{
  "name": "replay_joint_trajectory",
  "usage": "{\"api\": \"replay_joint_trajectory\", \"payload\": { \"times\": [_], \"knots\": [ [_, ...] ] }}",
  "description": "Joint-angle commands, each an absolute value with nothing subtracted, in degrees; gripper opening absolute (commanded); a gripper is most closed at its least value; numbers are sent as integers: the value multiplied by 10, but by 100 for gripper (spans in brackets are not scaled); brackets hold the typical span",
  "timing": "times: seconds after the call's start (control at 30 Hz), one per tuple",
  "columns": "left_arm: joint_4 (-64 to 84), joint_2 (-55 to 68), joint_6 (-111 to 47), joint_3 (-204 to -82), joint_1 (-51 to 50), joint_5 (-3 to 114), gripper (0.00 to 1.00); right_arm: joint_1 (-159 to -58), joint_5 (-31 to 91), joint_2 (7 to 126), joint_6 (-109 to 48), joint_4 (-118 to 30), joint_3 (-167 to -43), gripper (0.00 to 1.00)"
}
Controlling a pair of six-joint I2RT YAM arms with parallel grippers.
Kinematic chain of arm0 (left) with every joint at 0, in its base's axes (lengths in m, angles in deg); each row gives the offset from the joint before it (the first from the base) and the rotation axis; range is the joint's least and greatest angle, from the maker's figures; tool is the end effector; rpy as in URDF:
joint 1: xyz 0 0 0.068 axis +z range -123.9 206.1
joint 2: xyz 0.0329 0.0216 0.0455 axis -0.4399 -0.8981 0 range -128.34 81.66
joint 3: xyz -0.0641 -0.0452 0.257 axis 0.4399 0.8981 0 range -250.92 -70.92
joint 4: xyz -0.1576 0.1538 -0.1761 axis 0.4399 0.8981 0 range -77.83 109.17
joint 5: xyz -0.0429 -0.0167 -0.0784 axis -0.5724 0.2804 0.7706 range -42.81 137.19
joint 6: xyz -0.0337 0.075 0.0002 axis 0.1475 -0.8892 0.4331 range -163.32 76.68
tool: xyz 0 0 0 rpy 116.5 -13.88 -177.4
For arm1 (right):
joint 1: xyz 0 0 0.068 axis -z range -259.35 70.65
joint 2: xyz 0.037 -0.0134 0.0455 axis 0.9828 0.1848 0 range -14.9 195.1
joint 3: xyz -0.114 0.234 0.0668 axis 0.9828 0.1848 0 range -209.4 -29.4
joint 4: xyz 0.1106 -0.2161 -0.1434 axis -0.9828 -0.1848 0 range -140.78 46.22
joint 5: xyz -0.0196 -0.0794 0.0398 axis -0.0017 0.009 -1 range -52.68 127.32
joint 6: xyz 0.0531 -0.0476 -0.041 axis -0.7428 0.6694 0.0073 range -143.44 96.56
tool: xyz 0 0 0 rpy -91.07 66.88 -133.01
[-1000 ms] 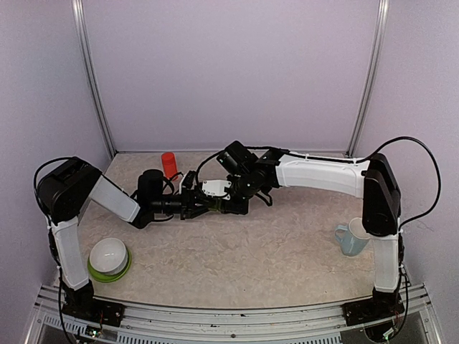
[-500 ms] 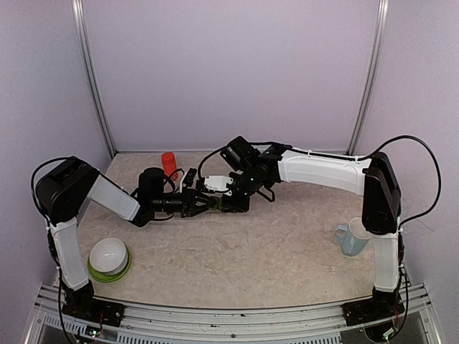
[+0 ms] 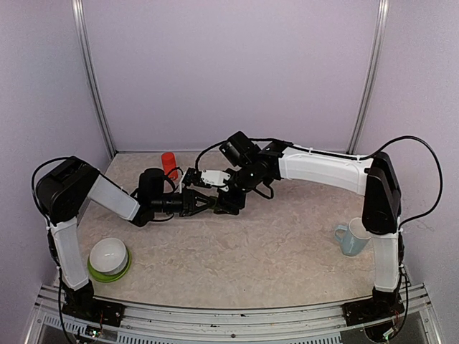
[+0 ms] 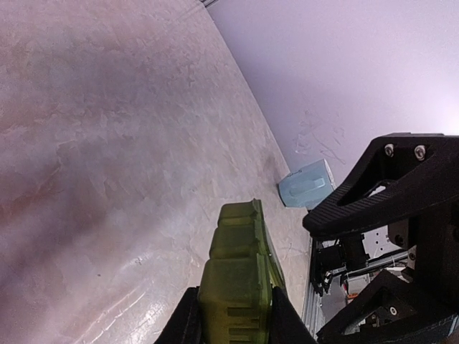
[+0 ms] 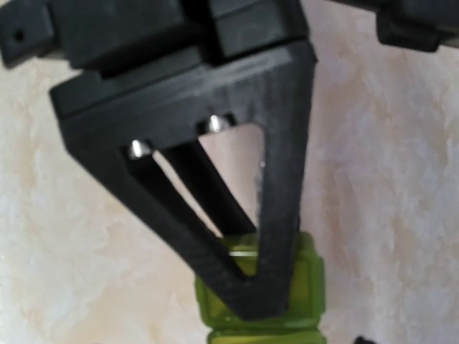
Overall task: Sort the pills into containers
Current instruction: Open the pill container in the compartment of the pill container.
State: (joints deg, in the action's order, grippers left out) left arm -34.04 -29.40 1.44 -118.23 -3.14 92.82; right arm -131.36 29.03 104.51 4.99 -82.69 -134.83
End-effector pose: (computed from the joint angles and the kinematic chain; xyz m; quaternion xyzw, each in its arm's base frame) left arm 0.3271 -0.2417 0.1058 0.1267 0.7676 -0.5777 0.2469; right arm 0.3049 0.4069 0.2180 -0.6281 0.7072 0.1320 0.2966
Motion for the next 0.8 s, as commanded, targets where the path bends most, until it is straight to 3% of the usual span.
{"api": "replay_joint_trajectory", "payload": {
  "times": [0.0, 0.3, 0.77],
  "knots": [
    [-354, -305, 18, -1181, -30, 926, 12, -1317, 304, 1033, 44, -815, -1358, 76],
    [-376, -310, 33, -1177, -27, 935, 12, -1325, 382, 1037, 61, -788, -1329, 84],
    [-380, -311, 36, -1177, -27, 937, 12, -1328, 439, 1054, 62, -772, -1318, 87]
  ]
}}
